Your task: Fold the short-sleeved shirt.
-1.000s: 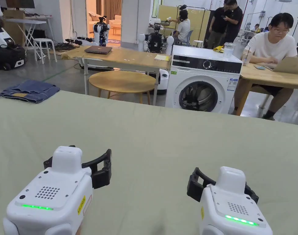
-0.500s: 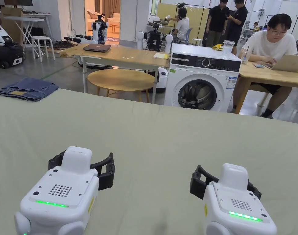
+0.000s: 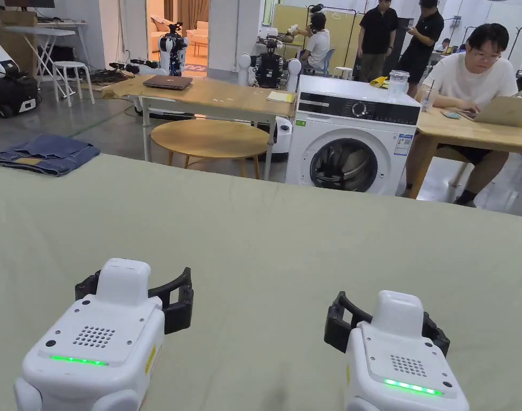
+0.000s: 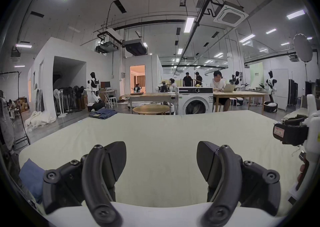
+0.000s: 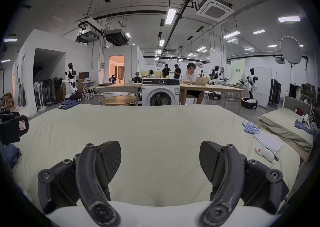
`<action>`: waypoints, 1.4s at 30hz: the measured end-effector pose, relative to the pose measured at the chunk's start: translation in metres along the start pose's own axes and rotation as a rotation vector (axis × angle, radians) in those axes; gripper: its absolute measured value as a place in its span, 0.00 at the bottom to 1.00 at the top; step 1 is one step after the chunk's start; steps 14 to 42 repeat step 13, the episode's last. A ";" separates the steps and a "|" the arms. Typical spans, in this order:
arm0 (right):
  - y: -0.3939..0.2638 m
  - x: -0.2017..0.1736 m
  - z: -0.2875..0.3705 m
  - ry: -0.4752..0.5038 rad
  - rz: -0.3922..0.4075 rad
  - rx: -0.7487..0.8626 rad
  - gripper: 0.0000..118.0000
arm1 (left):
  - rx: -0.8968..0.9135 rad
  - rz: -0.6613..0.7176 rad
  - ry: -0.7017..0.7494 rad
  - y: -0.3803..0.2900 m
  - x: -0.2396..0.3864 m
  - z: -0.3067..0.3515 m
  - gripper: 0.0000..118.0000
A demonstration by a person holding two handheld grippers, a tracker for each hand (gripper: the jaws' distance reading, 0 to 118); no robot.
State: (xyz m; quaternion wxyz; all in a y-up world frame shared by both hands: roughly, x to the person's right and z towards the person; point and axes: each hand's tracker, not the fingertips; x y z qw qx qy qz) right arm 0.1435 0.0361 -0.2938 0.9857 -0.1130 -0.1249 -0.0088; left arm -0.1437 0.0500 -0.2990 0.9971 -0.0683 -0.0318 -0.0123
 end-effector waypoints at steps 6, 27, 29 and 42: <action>-0.004 -0.003 0.001 -0.018 0.028 0.028 0.81 | -0.003 -0.012 -0.007 -0.001 -0.001 0.001 0.72; 0.001 0.004 -0.006 0.107 -0.055 -0.104 0.81 | -0.011 -0.026 -0.018 -0.004 -0.002 0.002 0.72; 0.001 0.004 -0.006 0.107 -0.055 -0.104 0.81 | -0.011 -0.026 -0.018 -0.004 -0.002 0.002 0.72; 0.001 0.004 -0.006 0.107 -0.055 -0.104 0.81 | -0.011 -0.026 -0.018 -0.004 -0.002 0.002 0.72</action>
